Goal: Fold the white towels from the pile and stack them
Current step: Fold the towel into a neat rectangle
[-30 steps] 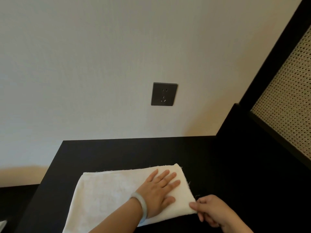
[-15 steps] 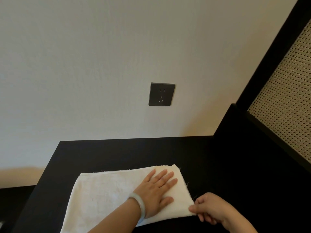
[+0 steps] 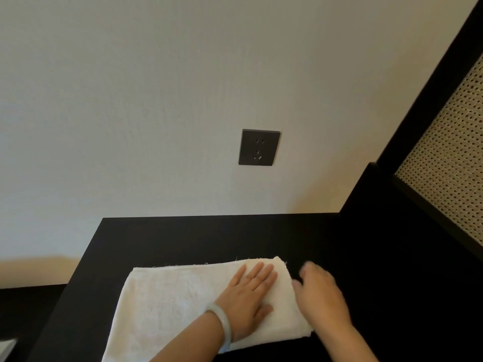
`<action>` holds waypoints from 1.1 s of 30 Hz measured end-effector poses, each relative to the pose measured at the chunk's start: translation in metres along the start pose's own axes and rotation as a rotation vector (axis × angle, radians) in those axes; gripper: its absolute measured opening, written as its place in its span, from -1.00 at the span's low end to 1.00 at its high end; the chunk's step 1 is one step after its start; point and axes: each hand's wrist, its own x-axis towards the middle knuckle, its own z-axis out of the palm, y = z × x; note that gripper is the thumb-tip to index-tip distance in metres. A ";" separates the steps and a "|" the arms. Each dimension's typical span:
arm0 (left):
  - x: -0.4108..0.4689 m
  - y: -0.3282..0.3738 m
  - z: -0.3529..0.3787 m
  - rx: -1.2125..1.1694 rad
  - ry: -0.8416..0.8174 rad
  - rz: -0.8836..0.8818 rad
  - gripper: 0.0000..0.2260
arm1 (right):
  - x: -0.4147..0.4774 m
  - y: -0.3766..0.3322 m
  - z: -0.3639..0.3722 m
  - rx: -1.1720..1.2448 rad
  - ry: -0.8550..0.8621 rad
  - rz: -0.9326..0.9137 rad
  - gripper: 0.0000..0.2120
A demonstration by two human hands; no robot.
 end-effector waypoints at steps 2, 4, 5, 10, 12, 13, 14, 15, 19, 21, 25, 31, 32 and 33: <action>-0.011 -0.002 -0.003 0.004 0.047 -0.155 -0.49 | -0.008 -0.025 0.013 0.146 0.094 -0.302 -0.59; -0.032 -0.013 -0.005 0.083 0.097 -0.323 -0.51 | -0.010 -0.041 0.032 0.108 -0.042 -0.508 -0.49; -0.046 -0.021 -0.007 0.129 0.137 -0.381 -0.51 | -0.010 -0.044 0.043 0.041 -0.108 -0.545 -0.47; -0.127 -0.065 -0.019 0.102 0.083 -0.657 -0.31 | -0.005 -0.034 0.065 -0.047 -0.154 -0.491 -0.42; -0.148 -0.087 -0.018 0.076 0.046 -0.770 -0.30 | -0.004 -0.032 0.065 -0.028 -0.125 -0.459 -0.42; -0.157 -0.095 -0.017 0.008 0.042 -0.842 -0.34 | -0.004 -0.029 0.064 -0.017 -0.098 -0.417 -0.42; -0.164 -0.100 -0.018 -0.085 0.044 -0.929 -0.36 | -0.005 -0.025 0.061 -0.003 -0.062 -0.351 -0.41; -0.169 -0.102 -0.018 -0.144 0.079 -1.006 -0.35 | -0.007 -0.020 0.058 0.006 -0.015 -0.272 -0.42; -0.175 -0.092 -0.026 -0.331 0.268 -1.186 -0.39 | -0.016 -0.004 0.037 0.045 -0.003 0.024 -0.45; -0.174 -0.086 -0.028 -0.530 0.346 -1.226 -0.43 | -0.017 -0.004 0.029 0.164 -0.115 0.130 -0.43; -0.174 -0.079 -0.036 -0.834 0.387 -1.286 -0.56 | -0.012 -0.006 0.017 0.642 -0.355 0.345 -0.51; -0.209 -0.073 -0.032 -1.313 0.529 -1.264 -0.92 | -0.021 -0.016 0.019 1.110 -0.472 0.462 -0.73; -0.218 -0.071 -0.030 -1.354 0.579 -1.253 -0.91 | -0.026 -0.022 0.021 1.137 -0.486 0.427 -0.77; -0.228 -0.070 -0.028 -1.385 0.628 -1.244 -0.90 | -0.031 -0.030 0.023 1.164 -0.511 0.387 -0.80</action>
